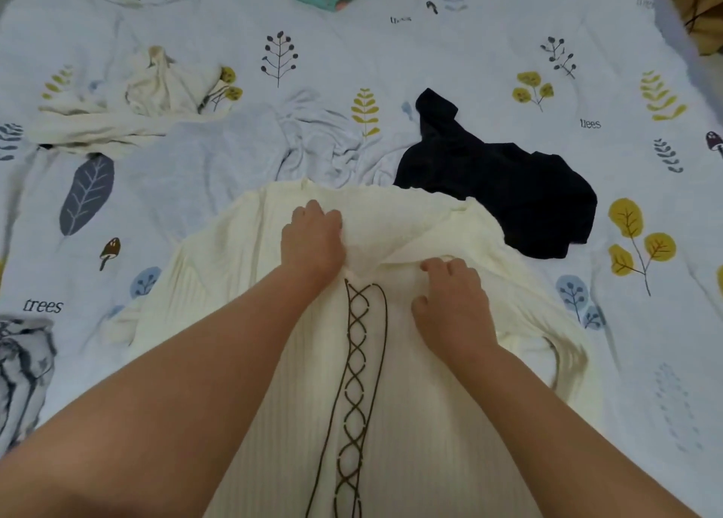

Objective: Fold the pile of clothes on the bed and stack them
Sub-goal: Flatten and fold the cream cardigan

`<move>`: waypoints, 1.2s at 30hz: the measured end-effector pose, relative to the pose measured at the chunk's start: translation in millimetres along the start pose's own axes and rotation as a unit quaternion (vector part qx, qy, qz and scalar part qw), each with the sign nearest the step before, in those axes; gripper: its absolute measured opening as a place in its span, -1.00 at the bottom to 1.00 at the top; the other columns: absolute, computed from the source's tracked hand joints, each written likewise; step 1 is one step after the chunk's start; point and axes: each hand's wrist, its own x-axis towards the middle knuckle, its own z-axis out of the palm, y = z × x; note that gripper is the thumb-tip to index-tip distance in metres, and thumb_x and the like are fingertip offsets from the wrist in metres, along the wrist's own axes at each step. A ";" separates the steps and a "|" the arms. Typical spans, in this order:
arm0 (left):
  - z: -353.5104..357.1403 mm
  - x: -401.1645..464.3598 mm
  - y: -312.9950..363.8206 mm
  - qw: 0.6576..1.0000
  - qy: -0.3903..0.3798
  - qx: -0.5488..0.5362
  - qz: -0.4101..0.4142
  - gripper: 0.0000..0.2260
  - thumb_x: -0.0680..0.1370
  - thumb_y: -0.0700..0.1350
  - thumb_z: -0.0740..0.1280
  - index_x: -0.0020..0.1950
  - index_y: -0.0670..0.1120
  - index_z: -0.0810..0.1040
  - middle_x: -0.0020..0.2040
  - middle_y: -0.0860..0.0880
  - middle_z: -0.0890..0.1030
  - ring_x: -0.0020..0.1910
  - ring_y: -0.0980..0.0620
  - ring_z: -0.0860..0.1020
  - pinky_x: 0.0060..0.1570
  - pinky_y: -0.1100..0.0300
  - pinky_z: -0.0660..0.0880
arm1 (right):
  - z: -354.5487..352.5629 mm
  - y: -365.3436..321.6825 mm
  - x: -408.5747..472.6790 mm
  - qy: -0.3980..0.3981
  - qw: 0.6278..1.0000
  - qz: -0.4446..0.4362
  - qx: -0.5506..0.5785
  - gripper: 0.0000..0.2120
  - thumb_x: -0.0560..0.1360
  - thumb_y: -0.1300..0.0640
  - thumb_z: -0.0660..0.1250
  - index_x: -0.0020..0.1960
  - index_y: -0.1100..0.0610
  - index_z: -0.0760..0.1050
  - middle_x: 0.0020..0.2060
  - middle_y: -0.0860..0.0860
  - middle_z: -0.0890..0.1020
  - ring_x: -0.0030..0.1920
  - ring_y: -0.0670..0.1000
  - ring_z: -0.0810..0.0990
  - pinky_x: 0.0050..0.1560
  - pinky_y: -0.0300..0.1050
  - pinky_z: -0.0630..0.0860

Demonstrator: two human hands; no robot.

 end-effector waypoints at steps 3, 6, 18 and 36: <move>0.5 -13.2 -15.6 0.955 0.149 -0.227 -0.116 -0.94 0.51 -0.20 0.24 -0.16 -0.10 0.47 -0.26 0.03 0.48 -0.23 -0.02 0.46 -0.31 0.22 0.28 | 7.6 2.0 -6.2 0.001 1.000 0.006 0.024 -0.78 0.56 0.14 0.15 0.19 0.12 0.39 0.05 0.04 0.44 -0.03 -0.03 0.36 -0.10 -0.22 0.23; -2.9 -32.3 -25.7 0.781 0.196 -0.508 -0.306 -0.85 0.51 -0.25 0.26 -0.19 -0.05 0.36 -0.22 -0.08 0.50 -0.26 -0.11 0.55 -0.19 0.06 0.55 | 22.1 -0.5 -18.2 -0.049 0.998 0.022 0.038 -0.78 0.56 -0.02 0.16 0.02 0.12 0.44 -0.09 0.01 0.48 -0.10 -0.02 0.45 -0.17 -0.18 0.29; -5.0 -74.7 -31.5 0.899 0.140 -0.352 -0.218 -0.87 0.51 -0.24 0.23 -0.01 -0.05 0.34 -0.27 0.07 0.43 -0.35 0.07 0.44 -0.34 0.24 0.38 | 18.4 -16.2 4.4 0.019 0.918 0.089 0.387 -0.89 0.51 0.22 0.31 -0.18 0.09 0.49 -0.36 0.03 0.58 -0.46 -0.11 0.54 -0.43 -0.29 0.49; -11.5 4.0 -46.4 0.914 0.089 -0.333 -0.213 -0.69 0.54 -0.07 0.31 0.24 -0.15 0.45 -0.04 -0.01 0.56 0.02 -0.03 0.54 0.00 0.25 0.40 | -17.9 41.9 61.0 0.089 0.971 0.219 0.038 -0.57 0.57 -0.02 0.16 0.30 0.25 0.32 0.22 0.23 0.41 0.24 0.23 0.33 0.13 0.09 0.34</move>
